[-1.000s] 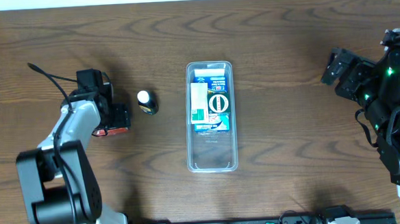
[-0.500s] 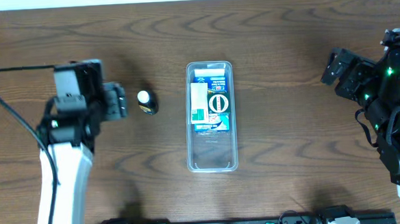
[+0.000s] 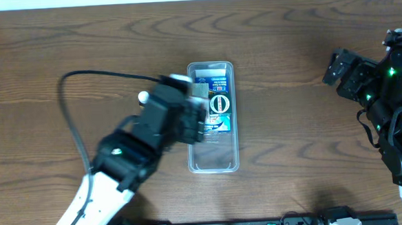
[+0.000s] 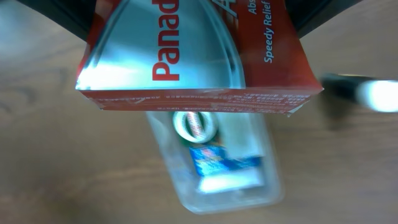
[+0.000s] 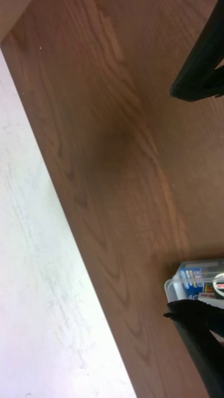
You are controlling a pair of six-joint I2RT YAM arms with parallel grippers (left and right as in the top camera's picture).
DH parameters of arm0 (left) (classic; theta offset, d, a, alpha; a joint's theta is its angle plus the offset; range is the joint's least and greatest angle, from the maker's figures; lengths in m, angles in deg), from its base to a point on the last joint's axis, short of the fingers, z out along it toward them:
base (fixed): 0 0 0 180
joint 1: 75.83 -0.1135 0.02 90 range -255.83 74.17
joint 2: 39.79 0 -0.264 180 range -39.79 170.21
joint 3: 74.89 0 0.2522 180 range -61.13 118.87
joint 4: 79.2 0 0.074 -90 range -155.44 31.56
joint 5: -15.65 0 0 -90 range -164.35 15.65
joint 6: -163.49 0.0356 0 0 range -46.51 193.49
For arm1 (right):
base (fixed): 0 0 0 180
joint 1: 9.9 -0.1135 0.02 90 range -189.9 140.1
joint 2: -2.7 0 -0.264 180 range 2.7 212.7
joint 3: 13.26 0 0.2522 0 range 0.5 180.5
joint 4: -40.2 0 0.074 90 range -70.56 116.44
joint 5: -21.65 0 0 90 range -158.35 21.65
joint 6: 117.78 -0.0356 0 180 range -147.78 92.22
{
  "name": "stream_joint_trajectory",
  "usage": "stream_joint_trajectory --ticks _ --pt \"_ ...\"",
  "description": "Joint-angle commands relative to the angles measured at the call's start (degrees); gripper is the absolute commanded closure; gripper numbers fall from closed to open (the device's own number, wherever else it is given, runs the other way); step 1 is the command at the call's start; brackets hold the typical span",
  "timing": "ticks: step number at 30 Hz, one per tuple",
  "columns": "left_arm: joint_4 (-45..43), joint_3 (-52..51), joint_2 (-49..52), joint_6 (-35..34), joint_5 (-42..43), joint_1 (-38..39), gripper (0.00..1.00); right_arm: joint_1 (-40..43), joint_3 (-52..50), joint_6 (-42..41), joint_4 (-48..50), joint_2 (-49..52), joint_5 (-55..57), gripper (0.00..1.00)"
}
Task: Pack container
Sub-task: 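Carry the red box over the container and lower it inside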
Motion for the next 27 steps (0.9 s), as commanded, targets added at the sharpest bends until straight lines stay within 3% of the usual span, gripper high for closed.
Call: stream_joint_trajectory --ticks 1,13,27 --pt "-1.27 0.52 4.63 -8.17 -0.72 3.89 0.23 0.48 0.13 0.44 0.0 0.02 0.35 0.01" --pt "-3.69 0.52 20.79 -16.65 -0.74 7.76 0.23 0.48 0.13 0.44 0.0 0.02 0.35 0.01" --pt "-1.33 0.52 26.62 -20.0 -0.66 8.44 0.21 0.48 0.13 0.44 0.0 0.02 0.35 0.01"
